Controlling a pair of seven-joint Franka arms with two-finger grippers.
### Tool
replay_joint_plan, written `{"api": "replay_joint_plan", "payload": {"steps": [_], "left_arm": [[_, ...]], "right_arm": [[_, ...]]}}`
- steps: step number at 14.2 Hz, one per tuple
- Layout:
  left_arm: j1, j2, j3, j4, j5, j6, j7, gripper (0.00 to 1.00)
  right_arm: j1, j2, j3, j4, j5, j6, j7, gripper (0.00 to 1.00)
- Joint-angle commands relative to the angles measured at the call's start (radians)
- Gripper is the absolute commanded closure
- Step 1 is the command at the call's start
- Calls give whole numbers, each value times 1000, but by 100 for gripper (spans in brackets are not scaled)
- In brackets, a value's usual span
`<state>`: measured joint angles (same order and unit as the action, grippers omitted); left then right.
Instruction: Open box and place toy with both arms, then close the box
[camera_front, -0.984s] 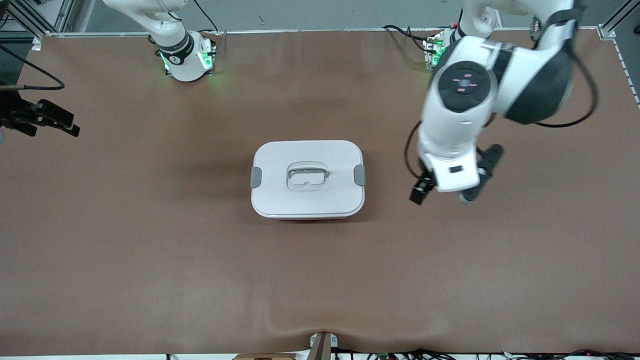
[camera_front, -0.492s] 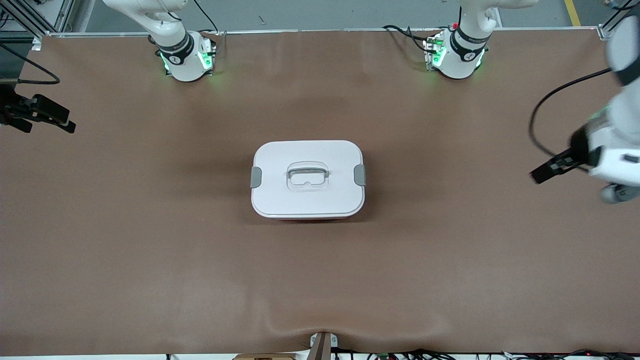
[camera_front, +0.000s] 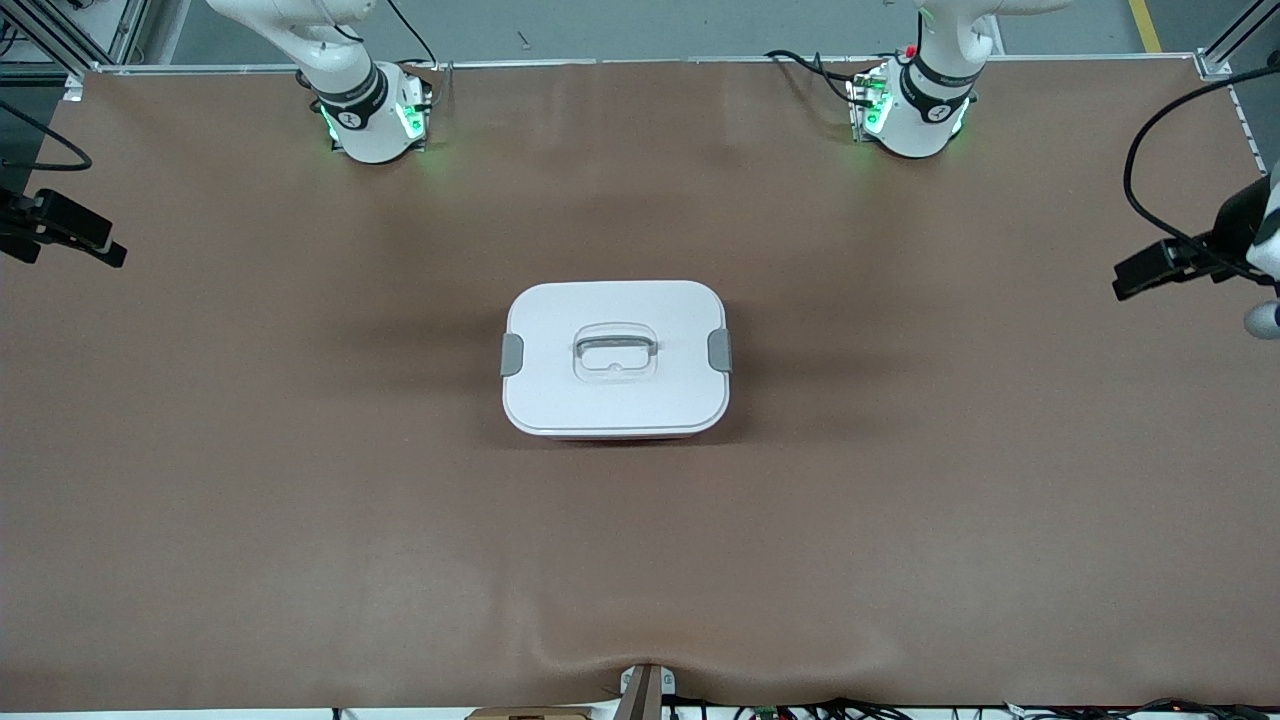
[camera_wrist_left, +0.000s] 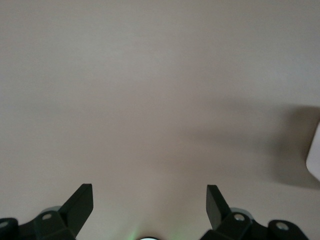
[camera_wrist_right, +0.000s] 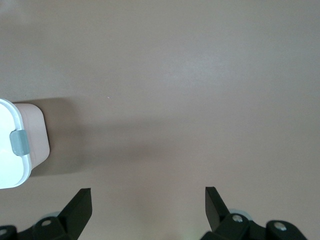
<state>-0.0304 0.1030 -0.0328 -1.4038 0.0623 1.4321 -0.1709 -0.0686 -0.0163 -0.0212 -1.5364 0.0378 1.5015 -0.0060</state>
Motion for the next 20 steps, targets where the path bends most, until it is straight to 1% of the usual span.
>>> {"api": "replay_joint_plan", "payload": {"steps": [1, 2, 6, 8, 10, 12, 14, 17, 18, 20], "left_arm": [[-31, -201, 7, -267, -22, 132, 33, 0], [-40, -239, 7, -324, -24, 169, 33, 0], [-28, -284, 2, -374, -70, 162, 25, 0], [-28, -282, 5, -362, -72, 149, 34, 0], [-26, -279, 7, -336, -72, 137, 36, 0], [-26, -273, 7, -307, -70, 90, 36, 0], [-25, -270, 7, -291, -68, 82, 30, 0], [-26, -253, 7, -271, -55, 67, 28, 0], [-26, -247, 7, -271, -55, 61, 28, 0], [-28, -243, 7, -265, -55, 60, 30, 0]], "right_arm": [[-11, -2, 12, 7, 19, -17, 4, 0], [-10, -2, 12, 7, 19, -20, 3, 0], [-4, -5, 18, 7, 19, -27, 1, 0], [12, -7, 20, 7, 19, -33, 1, 0], [12, -5, 18, 7, 19, -32, 3, 0], [9, -5, 15, 7, 19, -30, 3, 0], [1, -7, 10, 10, 17, -29, 3, 0], [-57, -4, 9, 12, 22, -23, 0, 0], [-69, -1, 9, 28, 22, -24, 0, 0], [-65, -1, 10, 38, 11, -32, 1, 0]]}}
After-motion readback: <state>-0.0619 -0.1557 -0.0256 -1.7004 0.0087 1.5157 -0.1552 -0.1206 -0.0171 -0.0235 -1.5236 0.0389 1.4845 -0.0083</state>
